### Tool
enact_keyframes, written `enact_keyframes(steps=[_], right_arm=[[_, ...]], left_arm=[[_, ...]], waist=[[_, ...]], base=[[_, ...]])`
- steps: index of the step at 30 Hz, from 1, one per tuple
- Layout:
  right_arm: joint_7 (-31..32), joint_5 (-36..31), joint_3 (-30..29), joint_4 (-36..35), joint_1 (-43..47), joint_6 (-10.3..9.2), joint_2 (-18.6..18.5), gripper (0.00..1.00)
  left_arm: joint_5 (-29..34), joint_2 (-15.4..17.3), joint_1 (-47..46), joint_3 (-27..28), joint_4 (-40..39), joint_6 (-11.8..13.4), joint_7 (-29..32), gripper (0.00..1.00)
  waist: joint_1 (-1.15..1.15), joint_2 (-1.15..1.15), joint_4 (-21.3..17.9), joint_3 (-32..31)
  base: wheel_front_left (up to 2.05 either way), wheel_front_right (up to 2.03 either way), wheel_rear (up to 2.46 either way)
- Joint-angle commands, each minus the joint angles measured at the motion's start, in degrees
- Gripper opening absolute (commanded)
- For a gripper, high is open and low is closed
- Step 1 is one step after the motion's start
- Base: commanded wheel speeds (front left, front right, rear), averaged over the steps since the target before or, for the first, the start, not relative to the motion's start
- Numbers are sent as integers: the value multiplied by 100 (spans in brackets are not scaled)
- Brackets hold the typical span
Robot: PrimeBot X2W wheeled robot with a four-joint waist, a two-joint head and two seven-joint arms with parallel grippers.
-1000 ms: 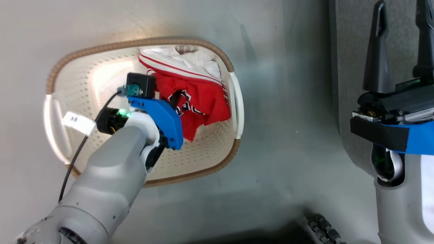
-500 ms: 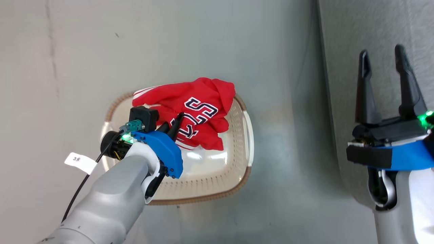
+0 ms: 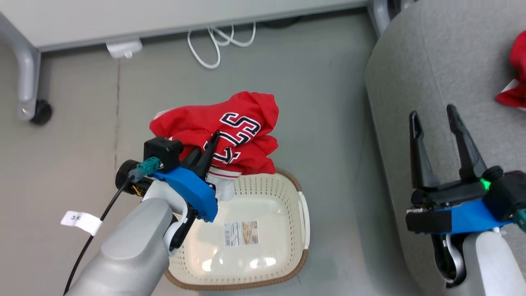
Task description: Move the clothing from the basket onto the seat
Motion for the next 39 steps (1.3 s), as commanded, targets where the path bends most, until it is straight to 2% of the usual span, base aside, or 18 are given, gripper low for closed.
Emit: enact_keyframes(steps=[1,8,15,31,35,39], right_arm=[[-4,32,17,48,173,3,-7,100],[-4,60,144,192,528,3,21,100],[-4,95,214,266,761,3,55,100],[-4,152,277,282,979,3,110,100],[-4,107,430,214,822,3,112,100],[-4,86,764,197,557,3,-50,100]], left_arm=[[146,-21,114,135,-119,-3,-28,0],[637,-140,348,547,-637,-3,-29,0],[819,-161,324,538,-1051,-3,-28,0],[846,-179,131,334,-1244,-3,-29,0],[851,-203,152,305,-1236,-3,-29,0],[862,-234,110,277,-1241,-3,-29,0]], waist=[[2,0,-3,-511],[2,0,-32,-1145],[2,0,-53,-1542],[2,0,17,-1769],[2,0,35,-1764],[2,0,58,-1731]], base=[[0,0,0],[0,0,0],[0,0,0],[0,0,0],[0,0,0],[0,0,0]])
